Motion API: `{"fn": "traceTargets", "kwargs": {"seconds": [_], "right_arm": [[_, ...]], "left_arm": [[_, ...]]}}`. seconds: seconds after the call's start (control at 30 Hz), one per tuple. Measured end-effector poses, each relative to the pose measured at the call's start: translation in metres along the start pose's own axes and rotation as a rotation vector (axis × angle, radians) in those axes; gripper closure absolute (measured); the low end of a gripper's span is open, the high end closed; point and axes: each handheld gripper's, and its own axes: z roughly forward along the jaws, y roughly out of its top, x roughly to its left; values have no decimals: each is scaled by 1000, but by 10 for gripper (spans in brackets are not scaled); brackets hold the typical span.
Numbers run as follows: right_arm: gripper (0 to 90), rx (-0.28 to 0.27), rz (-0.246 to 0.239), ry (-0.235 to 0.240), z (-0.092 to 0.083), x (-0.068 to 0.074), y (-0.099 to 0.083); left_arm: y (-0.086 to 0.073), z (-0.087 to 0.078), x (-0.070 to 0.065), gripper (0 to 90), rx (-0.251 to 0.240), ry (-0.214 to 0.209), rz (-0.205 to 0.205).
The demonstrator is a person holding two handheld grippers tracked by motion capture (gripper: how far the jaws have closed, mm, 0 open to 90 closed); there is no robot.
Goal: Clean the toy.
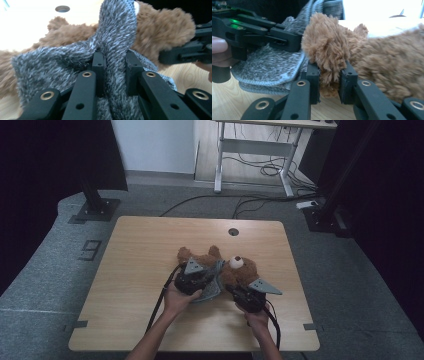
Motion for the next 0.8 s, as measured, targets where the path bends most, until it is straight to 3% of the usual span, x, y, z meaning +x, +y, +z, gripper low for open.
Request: {"fn": "traceTargets", "kwargs": {"seconds": [0.23, 0.53, 0.7, 0.77, 0.8], "right_arm": [[745, 10, 2, -16, -4, -2, -1], [745, 16, -1, -11, -4, -2, -2], [745, 15, 0, -10, -3, -1, -3], [745, 16, -2, -12, -3, -1, -2], [745, 17, 1, -15, -3, -1, -3]], "left_arm": [[-15, -19, 15, 745, 2, 47, -26], [-44, -47, 49, 744, 23, 105, -116], [-32, -55, 39, 744, -19, 92, -92], [-19, -53, 26, 744, -40, 65, -64], [-8, -46, 12, 744, -45, 47, -32]]}}
